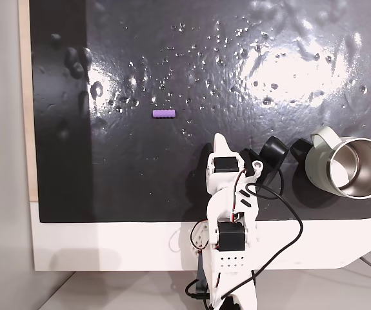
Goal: Grasp a pengrip and put it in the cup.
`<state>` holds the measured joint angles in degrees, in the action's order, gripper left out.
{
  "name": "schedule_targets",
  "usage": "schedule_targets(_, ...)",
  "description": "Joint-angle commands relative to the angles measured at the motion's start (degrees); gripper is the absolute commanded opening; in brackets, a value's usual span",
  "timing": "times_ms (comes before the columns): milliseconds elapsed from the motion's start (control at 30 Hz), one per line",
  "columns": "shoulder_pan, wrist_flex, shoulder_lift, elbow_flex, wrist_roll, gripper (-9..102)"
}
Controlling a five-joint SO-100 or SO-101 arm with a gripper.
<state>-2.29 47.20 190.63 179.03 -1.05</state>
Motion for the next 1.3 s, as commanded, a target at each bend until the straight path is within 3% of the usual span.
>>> schedule_targets(0, -0.4, -2.3, 0.6, 0.6, -0.2, 0)
schedule_targets(533, 0.1, -0.9, 0.6, -3.2, 3.5, 0)
schedule_targets(733, -4.3, 8.9, -0.4, -19.2, 5.7, 0)
schedule_targets(833, -8.2, 15.3, -9.4, -32.1, 4.1, 0)
schedule_targets(1267, -19.2, 34.7, -51.0, -73.5, -17.8, 2)
